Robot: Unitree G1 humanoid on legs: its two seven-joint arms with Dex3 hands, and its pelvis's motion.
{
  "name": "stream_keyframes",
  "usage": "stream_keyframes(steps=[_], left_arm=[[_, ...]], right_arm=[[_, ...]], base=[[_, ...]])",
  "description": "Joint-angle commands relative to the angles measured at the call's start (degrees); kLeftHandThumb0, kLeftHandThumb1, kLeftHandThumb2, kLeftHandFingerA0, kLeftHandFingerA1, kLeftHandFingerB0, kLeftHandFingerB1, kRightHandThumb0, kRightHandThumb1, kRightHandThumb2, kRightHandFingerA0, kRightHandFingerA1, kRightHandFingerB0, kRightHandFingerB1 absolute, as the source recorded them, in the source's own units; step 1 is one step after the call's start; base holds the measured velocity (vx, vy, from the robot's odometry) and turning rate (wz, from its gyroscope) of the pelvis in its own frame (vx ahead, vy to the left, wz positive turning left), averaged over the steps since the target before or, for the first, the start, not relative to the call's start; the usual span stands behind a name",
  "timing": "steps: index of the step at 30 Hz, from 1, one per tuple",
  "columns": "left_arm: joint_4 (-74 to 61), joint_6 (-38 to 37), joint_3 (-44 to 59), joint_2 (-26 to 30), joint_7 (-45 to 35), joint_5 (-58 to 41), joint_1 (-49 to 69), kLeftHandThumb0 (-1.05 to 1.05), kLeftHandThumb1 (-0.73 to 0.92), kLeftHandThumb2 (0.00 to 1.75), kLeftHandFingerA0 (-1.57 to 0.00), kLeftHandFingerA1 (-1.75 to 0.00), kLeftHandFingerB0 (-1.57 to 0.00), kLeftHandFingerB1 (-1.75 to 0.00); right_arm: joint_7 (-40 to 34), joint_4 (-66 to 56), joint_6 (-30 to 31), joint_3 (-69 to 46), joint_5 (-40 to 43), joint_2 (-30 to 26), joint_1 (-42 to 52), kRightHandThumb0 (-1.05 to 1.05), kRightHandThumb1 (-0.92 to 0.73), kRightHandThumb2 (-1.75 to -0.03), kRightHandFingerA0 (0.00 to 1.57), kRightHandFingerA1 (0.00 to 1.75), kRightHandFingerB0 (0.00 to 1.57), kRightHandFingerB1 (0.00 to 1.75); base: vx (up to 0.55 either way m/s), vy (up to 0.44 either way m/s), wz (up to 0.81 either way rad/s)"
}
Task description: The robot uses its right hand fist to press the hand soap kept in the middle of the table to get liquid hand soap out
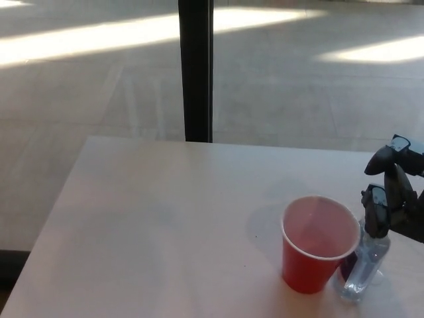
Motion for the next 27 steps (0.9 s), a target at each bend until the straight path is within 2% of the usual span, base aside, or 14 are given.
stream_keyframes(steps=[1,5,6,8,10,13,14,18,22,27], left_arm=[[0.5,-0.2,-0.1,1.4,0.2,-0.1,-0.2,-0.38,0.44,0.96,-0.81,-0.98,-0.65,-0.86],[0.2,-0.6,0.0,1.2,0.4,-0.1,0.0,-0.38,0.43,0.95,-0.81,-0.99,-0.66,-0.88],[0.2,-0.6,-0.1,1.3,0.4,0.0,0.1,-0.37,0.45,0.95,-0.8,-0.98,-0.64,-0.86],[0.2,-0.7,-0.2,1.5,0.1,0.1,0.0,-0.37,0.44,0.95,-0.81,-0.98,-0.64,-0.86],[-1.1,0.1,0.1,1.2,0.4,-0.3,0.2,-0.38,0.44,0.97,-0.84,-1.03,-0.65,-0.89],[-1.2,0.1,-0.5,1.3,0.8,0.4,0.3,-0.38,0.43,0.98,-0.88,-1.01,-0.68,-0.88],[-0.6,-0.2,-0.5,1.4,0.6,0.4,0.1,-0.39,0.43,0.98,-0.84,-0.99,-0.68,-0.88],[-0.4,0.1,-0.2,1.4,0.5,0.0,0.0,-0.37,0.45,0.94,-0.8,-0.98,-0.64,-0.86],[-1.3,0.7,-0.5,1.5,0.6,0.3,0.2,-0.36,0.46,0.93,-0.8,-0.98,-0.65,-0.86],[-1.7,0.4,-0.8,1.5,0.6,0.5,0.6,-0.38,0.45,0.96,-0.83,-1.0,-0.66,-0.87]], right_arm=[[1.1,3.4,5.5,2.9,-3.0,-2.2,5.9,-0.23,-0.6,-1.21,0.95,1.75,0.66,1.62],[1.3,3.9,5.8,2.3,-1.8,-2.9,6.3,-0.22,-0.64,-1.13,0.94,1.75,0.65,1.64],[1.1,3.8,6.1,2.4,-1.8,-3.1,6.4,-0.22,-0.63,-1.16,0.93,1.75,0.71,1.59],[0.4,3.4,6.4,2.7,-2.1,-3.0,6.9,-0.21,-0.61,-1.18,0.94,1.75,0.73,1.58],[1.6,3.6,5.6,3.5,-2.1,-2.9,8.5,-0.17,-0.59,-1.2,0.95,1.75,0.77,1.48],[1.8,4.1,4.4,4.8,-3.4,-3.0,9.6,-0.17,-0.57,-1.24,0.93,1.75,0.73,1.49],[2.0,4.4,3.9,5.1,-3.5,-2.9,9.7,-0.18,-0.56,-1.26,0.94,1.75,0.73,1.5],[0.5,3.5,4.4,5.7,-3.2,-2.6,9.6,-0.19,-0.59,-1.2,0.9,1.75,0.71,1.53],[-0.4,3.3,5.6,5.2,-2.0,-2.3,9.0,-0.17,-0.58,-1.23,0.95,1.75,0.74,1.47],[-0.3,3.2,5.1,4.6,-1.0,-1.6,9.7,-0.17,-0.57,-1.25,0.98,1.75,0.77,1.49]], base=[[0.0,0.0,0.0],[0.0,0.0,0.0],[0.0,0.0,0.0],[0.0,0.0,0.0],[0.0,0.0,0.0],[0.0,0.0,0.0],[0.0,0.0,0.0],[0.0,0.0,0.0],[0.0,0.0,0.0],[0.0,0.0,0.0]])
